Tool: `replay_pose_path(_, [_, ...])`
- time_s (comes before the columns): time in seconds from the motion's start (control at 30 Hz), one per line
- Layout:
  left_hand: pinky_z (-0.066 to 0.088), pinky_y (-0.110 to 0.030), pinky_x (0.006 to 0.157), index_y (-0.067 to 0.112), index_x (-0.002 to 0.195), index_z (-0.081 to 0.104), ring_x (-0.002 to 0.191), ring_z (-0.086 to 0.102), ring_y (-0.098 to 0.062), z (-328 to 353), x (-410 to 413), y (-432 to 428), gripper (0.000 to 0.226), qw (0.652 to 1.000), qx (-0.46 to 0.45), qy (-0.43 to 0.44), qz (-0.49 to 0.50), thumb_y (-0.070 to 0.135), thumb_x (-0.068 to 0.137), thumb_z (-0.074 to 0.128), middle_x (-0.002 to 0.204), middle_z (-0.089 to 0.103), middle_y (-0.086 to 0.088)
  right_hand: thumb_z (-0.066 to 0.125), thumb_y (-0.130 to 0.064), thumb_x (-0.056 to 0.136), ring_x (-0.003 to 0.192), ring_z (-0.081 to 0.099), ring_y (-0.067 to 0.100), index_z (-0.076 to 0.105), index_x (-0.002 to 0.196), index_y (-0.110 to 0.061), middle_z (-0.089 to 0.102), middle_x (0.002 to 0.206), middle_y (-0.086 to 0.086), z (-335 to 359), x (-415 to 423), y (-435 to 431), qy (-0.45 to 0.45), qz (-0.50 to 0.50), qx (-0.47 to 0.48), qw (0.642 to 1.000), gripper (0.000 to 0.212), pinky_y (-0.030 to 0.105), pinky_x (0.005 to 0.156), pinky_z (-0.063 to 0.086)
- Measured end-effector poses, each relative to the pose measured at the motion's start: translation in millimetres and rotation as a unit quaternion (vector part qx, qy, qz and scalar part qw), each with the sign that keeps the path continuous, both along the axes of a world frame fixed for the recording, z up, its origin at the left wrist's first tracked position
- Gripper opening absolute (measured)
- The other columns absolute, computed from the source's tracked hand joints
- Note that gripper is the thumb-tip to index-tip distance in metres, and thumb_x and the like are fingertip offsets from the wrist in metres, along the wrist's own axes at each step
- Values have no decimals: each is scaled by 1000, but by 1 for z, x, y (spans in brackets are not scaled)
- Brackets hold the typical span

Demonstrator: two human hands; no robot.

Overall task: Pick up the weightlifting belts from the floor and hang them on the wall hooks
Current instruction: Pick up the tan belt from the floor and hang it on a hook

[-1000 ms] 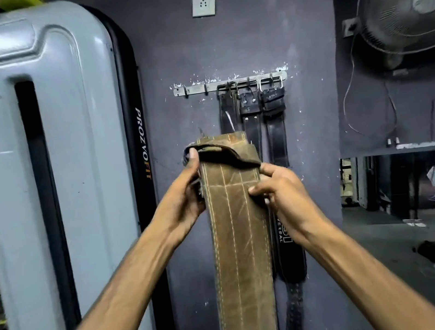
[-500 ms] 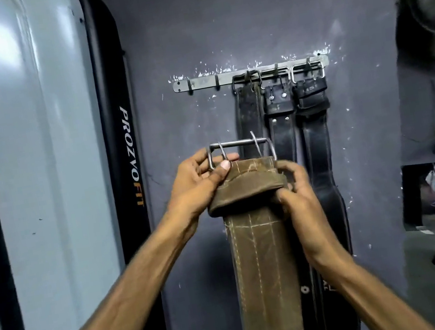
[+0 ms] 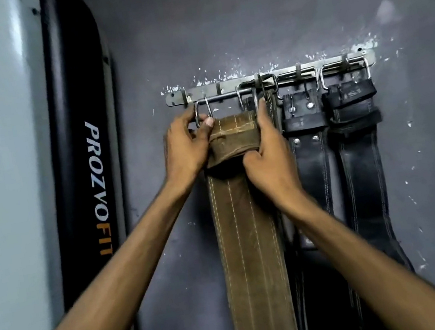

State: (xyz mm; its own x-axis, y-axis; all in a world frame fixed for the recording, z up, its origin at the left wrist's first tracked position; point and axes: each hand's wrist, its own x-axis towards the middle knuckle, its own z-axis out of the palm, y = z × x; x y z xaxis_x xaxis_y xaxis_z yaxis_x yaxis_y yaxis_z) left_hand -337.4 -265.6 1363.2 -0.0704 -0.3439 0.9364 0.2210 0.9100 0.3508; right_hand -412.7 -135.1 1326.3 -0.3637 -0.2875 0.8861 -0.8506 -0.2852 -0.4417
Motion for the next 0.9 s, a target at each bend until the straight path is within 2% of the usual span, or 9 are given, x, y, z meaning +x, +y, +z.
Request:
replay_pose_path(0.07, [54, -31, 89, 13, 128, 64, 97, 65, -12, 25, -14, -12, 42, 1000, -9, -2, 28, 32, 91, 63, 120, 70, 4, 50, 12, 85, 85, 60, -10, 8, 162, -12, 63, 101, -16, 26, -15, -15, 10, -18, -11, 1000, 92, -5, 64, 38])
replay_pose_path(0.13, [56, -38, 89, 13, 113, 70, 98, 69, -20, 50, -28, -28, 45, 998, -30, -12, 49, 45, 85, 56, 109, 75, -8, 51, 10, 87, 91, 61, 8, 8, 162, -9, 65, 112, -3, 52, -28, -28, 23, -37, -10, 999, 89, -5, 62, 38])
replay_pose_path(0.27, [57, -43, 81, 15, 105, 69, 96, 69, -27, 84, -56, -67, 43, 994, -44, -41, 94, 47, 83, 50, 99, 75, -10, 54, 0, 93, 79, 54, 8, 7, 161, -4, 61, 106, 2, 89, -44, -43, 53, -99, 63, 992, 83, 10, 54, 35])
replay_pose_path(0.37, [55, -39, 76, 13, 93, 65, 91, 66, -32, 76, -69, -78, 29, 990, -49, -51, 122, 38, 88, 50, 88, 71, -10, 58, -13, 92, 97, 67, 27, 1, 161, -4, 70, 116, 10, 84, -53, -50, 117, -193, 112, 968, 90, 25, 72, 43])
replay_pose_path(0.43, [47, -31, 73, 11, 89, 61, 88, 62, -35, 61, -73, -85, 29, 989, -62, -58, 122, 37, 91, 50, 85, 65, -10, 60, -18, 92, 88, 68, 30, -4, 160, -4, 72, 107, 8, 69, -59, -56, 153, -240, 124, 951, 95, 33, 74, 47])
replay_pose_path(0.53, [46, -30, 83, 11, 114, 66, 96, 61, -28, 54, -74, -91, 42, 989, -73, -52, 118, 44, 92, 51, 98, 67, -11, 60, -19, 91, 90, 71, 31, -8, 160, -6, 74, 108, 10, 58, -63, -61, 167, -269, 118, 941, 98, 39, 78, 52])
replay_pose_path(0.7, [52, -36, 86, 13, 124, 61, 98, 63, -27, 52, -66, -86, 55, 988, -58, -79, 123, 51, 87, 48, 100, 67, -11, 58, -22, 95, 90, 71, 31, -6, 161, -8, 73, 109, 11, 54, -57, -55, 155, -275, 127, 941, 93, 34, 72, 43])
replay_pose_path(0.8, [52, -36, 91, 25, 143, 49, 104, 62, -22, 38, -59, -82, 56, 990, -40, -93, 99, 44, 91, 50, 109, 65, -9, 60, -20, 94, 84, 69, 27, 0, 162, -9, 72, 108, 8, 40, -54, -52, 148, -257, 131, 946, 91, 35, 78, 55])
replay_pose_path(0.9, [56, -40, 91, 30, 136, 55, 102, 65, -18, 22, -49, -79, 49, 992, -25, -103, 65, 51, 93, 44, 111, 67, -3, 62, -16, 92, 102, 68, 26, 9, 162, -15, 67, 124, 7, 25, -50, -44, 137, -250, 135, 949, 88, 35, 91, 54])
